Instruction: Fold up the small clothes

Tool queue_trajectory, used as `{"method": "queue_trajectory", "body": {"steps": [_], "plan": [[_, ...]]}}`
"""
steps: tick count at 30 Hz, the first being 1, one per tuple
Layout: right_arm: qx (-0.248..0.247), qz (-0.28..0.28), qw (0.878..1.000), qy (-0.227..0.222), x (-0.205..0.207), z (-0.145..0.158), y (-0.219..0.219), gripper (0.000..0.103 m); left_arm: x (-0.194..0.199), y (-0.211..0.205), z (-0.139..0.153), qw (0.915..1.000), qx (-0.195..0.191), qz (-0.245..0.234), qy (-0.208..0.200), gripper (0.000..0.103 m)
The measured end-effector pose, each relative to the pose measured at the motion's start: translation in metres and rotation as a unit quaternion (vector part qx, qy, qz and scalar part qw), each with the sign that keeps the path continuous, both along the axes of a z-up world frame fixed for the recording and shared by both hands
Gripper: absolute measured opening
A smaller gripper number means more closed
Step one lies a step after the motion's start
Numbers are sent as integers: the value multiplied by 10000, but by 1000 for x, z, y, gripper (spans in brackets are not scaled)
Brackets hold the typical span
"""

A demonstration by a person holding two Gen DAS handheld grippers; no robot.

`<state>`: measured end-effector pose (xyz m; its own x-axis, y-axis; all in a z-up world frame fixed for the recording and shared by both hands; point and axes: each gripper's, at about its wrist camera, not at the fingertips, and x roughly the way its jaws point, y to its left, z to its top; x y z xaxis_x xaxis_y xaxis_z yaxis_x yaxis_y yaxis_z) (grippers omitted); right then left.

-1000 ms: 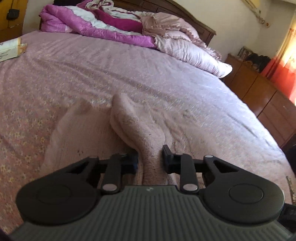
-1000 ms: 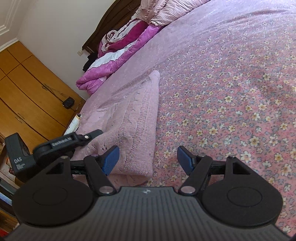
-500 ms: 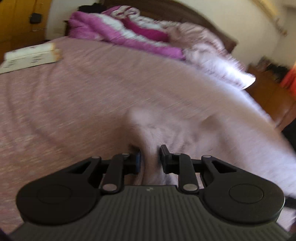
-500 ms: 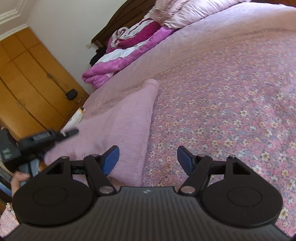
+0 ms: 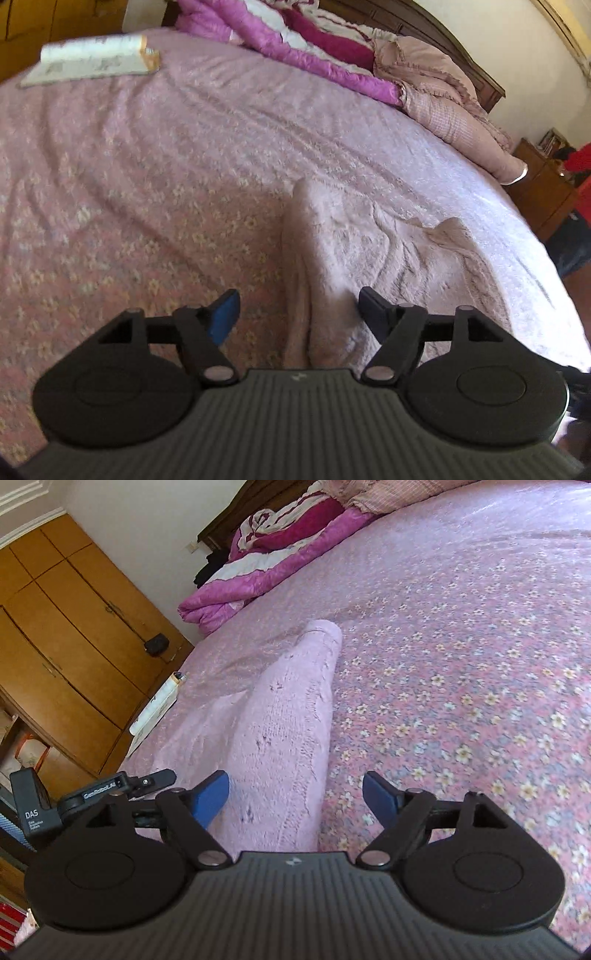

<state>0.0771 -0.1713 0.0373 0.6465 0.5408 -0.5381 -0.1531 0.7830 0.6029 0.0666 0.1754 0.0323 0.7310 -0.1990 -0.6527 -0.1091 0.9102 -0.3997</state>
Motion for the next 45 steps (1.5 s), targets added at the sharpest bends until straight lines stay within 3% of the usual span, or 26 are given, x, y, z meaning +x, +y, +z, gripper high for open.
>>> {"method": "queue_trajectory", "body": {"steps": [4,10,13,16,19,22,25,26,27,29,30,32,38,45], "plan": [[-65,118,9999,66,11,-4,9,89,1,3,-4,9987,-431,-154,205,72],[-144,371,9991,167,30,-10,23,94,3,-2,-13,9946,-766,-539,453,72],[-96,591,9979,230,40,-13,28,97,9,-6,-18,9930,-894,-600,481,73],[-96,671,9974,264,49,-16,34,99,15,-10,-22,9914,-1000,-692,491,83],[-3,772,9966,297,57,-19,40,100,19,-16,-21,9913,-894,-841,471,84],[133,810,9960,343,64,-22,44,101,23,-19,-22,9908,-945,-868,437,83],[222,789,9960,360,70,-23,47,102,24,-18,-24,9903,-1055,-811,407,70],[231,787,9960,360,72,-23,49,100,23,-15,-25,9900,-1114,-753,415,63],[204,800,9959,364,74,-22,50,86,22,-11,-24,9894,-1202,-686,441,55],[-354,824,9952,405,79,-15,59,70,23,-7,-22,9872,-1415,-594,445,44],[-557,906,9935,403,81,-8,62,62,23,-6,-19,9863,-1486,-566,443,42],[-742,1033,9912,376,83,8,65,57,23,-9,-10,9856,-1530,-598,399,41],[-824,1154,9897,209,74,56,50,54,13,-33,17,9788,-1821,-877,327,40],[-854,958,9916,182,34,96,-2,54,-13,-88,34,9746,-1701,-1397,420,40]]}}
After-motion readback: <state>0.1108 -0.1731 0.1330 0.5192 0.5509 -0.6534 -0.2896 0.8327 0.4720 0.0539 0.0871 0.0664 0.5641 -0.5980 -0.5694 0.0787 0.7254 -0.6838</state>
